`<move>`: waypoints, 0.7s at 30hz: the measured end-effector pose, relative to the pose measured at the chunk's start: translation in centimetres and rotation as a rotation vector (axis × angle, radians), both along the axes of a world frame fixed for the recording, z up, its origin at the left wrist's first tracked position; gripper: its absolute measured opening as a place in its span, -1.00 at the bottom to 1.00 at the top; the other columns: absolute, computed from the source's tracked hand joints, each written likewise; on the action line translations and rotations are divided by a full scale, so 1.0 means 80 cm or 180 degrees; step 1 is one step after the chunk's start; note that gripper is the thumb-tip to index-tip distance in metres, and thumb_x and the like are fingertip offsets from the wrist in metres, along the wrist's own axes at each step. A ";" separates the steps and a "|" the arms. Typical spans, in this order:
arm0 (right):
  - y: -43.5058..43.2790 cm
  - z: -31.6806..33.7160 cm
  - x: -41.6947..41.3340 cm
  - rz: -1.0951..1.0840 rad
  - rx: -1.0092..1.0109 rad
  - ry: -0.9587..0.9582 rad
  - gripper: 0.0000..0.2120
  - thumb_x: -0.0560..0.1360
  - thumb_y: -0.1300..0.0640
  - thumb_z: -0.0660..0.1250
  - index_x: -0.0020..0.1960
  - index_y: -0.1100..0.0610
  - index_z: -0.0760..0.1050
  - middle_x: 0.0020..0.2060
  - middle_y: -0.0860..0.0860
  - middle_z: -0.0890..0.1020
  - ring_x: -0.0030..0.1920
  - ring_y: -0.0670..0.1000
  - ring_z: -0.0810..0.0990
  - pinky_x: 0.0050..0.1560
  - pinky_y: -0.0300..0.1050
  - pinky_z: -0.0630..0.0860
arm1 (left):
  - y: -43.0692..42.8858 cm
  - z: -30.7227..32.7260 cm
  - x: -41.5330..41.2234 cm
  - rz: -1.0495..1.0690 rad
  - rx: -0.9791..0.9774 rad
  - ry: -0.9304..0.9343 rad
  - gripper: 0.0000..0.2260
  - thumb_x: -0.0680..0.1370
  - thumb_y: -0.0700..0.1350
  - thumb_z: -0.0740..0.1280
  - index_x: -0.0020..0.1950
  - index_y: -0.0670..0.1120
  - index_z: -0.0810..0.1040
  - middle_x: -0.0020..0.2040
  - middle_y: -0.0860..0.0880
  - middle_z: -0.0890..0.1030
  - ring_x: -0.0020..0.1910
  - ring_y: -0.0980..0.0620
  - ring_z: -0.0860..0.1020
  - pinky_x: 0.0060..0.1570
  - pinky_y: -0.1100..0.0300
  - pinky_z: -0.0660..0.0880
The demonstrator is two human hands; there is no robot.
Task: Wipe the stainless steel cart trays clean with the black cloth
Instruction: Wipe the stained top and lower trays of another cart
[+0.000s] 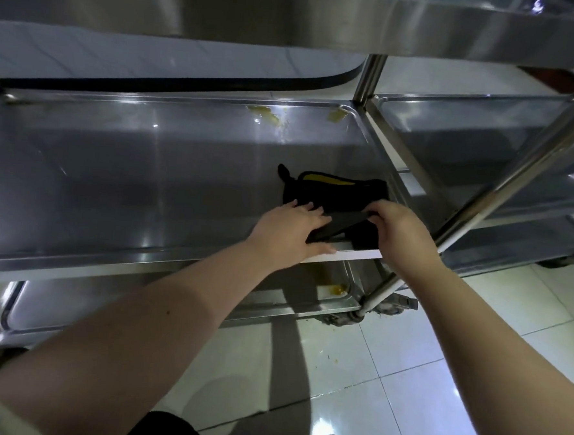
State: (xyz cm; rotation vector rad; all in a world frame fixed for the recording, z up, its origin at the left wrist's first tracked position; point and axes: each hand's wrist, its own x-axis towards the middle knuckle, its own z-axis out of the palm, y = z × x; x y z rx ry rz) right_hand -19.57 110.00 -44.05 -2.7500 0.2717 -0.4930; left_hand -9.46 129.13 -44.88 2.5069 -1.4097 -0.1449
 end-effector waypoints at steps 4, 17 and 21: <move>-0.005 0.035 0.027 -0.0034 -0.0227 0.0023 -0.79 0.63 0.22 0.19 0.17 0.19 0.55 0.01 0.20 0.62 0.07 0.23 0.53 0.03 0.01 0.44 | 0.015 0.031 0.017 0.0176 -0.0467 0.0019 -0.64 0.65 -0.01 0.24 0.46 0.08 0.43 0.15 -0.02 0.65 0.05 -0.04 0.61 -0.10 0.17 0.43; 0.022 0.103 -0.035 0.0282 -0.0949 -0.1235 -0.80 0.57 0.28 0.18 0.09 0.30 0.54 -0.04 0.20 0.58 -0.03 0.22 0.48 0.01 0.13 0.44 | 0.047 0.103 -0.018 -0.0160 -0.1552 -0.1769 -0.77 0.49 -0.26 0.40 0.14 -0.16 0.64 0.01 -0.12 0.66 -0.01 -0.17 0.57 0.05 -0.01 0.38; 0.035 0.059 -0.097 0.0379 -0.0825 -0.1287 -0.79 0.58 0.29 0.14 0.05 0.31 0.54 -0.04 0.20 0.60 -0.04 0.18 0.48 0.05 0.03 0.40 | 0.066 0.055 -0.074 -0.0306 -0.1768 -0.1684 -0.77 0.51 -0.28 0.34 0.15 -0.18 0.65 0.01 -0.11 0.66 -0.03 -0.16 0.57 0.06 0.01 0.41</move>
